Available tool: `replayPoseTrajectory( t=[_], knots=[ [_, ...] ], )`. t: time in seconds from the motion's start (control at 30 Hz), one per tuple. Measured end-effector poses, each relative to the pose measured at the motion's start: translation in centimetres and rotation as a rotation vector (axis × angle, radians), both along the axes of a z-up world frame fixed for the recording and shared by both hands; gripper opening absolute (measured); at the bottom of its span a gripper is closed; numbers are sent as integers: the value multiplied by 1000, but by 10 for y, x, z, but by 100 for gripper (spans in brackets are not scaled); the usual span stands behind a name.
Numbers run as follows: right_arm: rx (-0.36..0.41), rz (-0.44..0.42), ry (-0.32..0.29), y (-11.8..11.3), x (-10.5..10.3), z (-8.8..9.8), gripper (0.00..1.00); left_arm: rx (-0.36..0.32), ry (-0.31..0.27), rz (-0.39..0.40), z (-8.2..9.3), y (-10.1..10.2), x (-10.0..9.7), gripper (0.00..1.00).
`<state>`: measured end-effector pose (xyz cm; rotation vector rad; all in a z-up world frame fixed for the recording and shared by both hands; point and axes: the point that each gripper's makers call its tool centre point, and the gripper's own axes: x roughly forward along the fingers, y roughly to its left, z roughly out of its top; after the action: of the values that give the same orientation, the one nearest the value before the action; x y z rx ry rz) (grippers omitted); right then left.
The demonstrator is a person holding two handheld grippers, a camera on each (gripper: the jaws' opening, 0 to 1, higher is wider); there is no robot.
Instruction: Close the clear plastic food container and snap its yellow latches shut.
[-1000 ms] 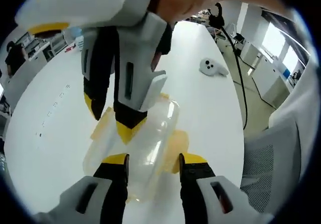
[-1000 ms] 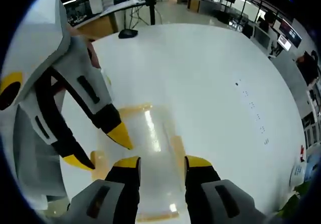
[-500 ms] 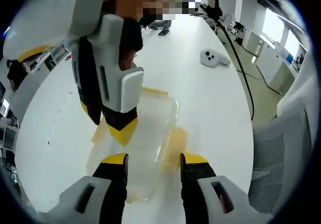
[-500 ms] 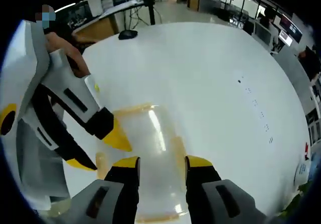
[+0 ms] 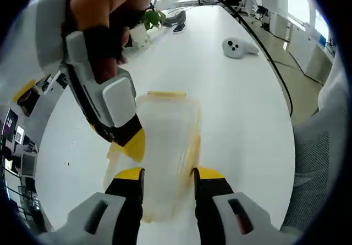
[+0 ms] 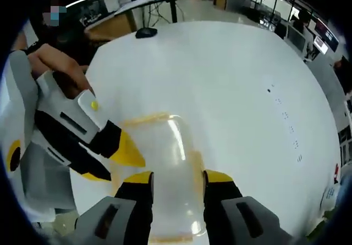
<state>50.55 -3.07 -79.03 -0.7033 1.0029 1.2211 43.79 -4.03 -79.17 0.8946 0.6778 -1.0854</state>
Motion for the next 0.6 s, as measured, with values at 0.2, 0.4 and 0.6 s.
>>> replayPoseTrajectory(
  t=[0.2,0.4,0.6],
  knots=[
    [-17,19,13,2,0,-1,33,9,-34,0,-2,-2,1,37],
    [-67,20,30,3,2,-3,31,19,-82,-10,-6,-4,1,36],
    [-68,21,63,4,2,-3,29,33,-106,9,-1,-3,6,31]
  ],
)
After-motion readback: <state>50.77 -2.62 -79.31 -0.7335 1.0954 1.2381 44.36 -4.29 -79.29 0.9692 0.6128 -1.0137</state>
